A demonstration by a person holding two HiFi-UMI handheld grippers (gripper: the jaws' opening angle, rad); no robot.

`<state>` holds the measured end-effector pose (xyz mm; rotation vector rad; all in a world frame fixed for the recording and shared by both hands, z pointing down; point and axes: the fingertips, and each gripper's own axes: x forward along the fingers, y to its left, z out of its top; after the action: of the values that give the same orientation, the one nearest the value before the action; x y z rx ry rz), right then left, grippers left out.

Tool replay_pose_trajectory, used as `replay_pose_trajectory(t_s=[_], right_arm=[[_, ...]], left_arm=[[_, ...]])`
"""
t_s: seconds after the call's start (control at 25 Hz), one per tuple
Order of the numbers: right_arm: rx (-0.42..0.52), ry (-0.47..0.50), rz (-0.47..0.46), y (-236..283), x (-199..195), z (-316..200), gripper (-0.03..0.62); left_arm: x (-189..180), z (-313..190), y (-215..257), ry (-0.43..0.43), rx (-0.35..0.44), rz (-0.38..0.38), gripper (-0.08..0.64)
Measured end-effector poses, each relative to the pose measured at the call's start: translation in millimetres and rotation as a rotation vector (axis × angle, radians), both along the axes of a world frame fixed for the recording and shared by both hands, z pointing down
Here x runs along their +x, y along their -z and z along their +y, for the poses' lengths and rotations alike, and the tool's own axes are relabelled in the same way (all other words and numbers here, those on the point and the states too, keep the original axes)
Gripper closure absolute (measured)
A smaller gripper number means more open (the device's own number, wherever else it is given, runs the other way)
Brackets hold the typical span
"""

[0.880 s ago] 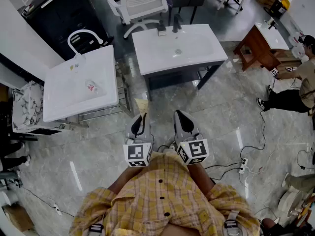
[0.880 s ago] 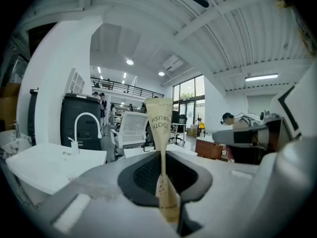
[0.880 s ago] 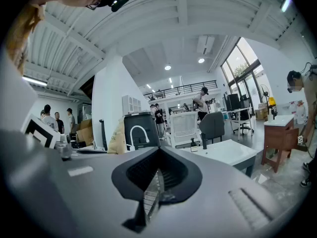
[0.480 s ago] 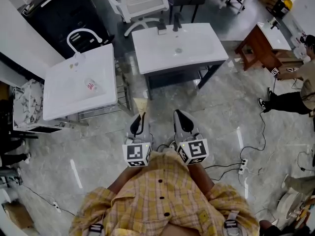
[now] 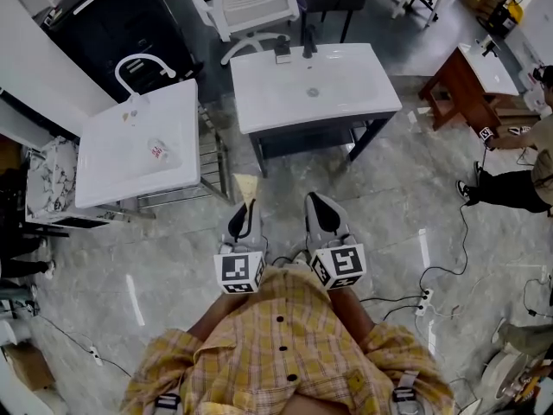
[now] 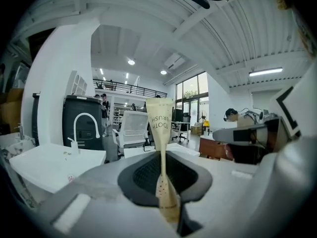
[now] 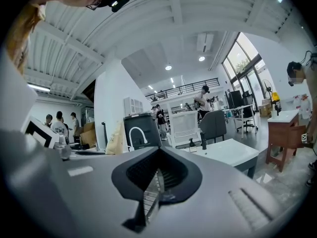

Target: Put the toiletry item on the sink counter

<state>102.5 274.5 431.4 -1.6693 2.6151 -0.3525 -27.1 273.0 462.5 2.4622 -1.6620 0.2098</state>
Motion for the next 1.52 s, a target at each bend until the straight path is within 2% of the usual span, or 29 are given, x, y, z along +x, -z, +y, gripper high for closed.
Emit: replay_pose_trajectory(t_s=[0.36,0.8,1.12,1.52], right_arm=[[0.015,0.042,-0.025,-4,40,-10,0.591],[-0.014,0.055,-0.037,-18,49,-50,0.591],[-0.010,0.055,-0.028,-21,32,-112,0.591],[-0.008,0.022,0.000,-2,-14,-240,0.591]], left_arm=[[43,0,-7,0.025,-0.004,-0.029,0.532],[48,-35,-17,0.040,-0.019,-0.051,0.532],[32,-99,-20,0.037,-0.006,-0.036,0.532],[-19,-232,-8,0.028,-0.032,0.011,0.532]])
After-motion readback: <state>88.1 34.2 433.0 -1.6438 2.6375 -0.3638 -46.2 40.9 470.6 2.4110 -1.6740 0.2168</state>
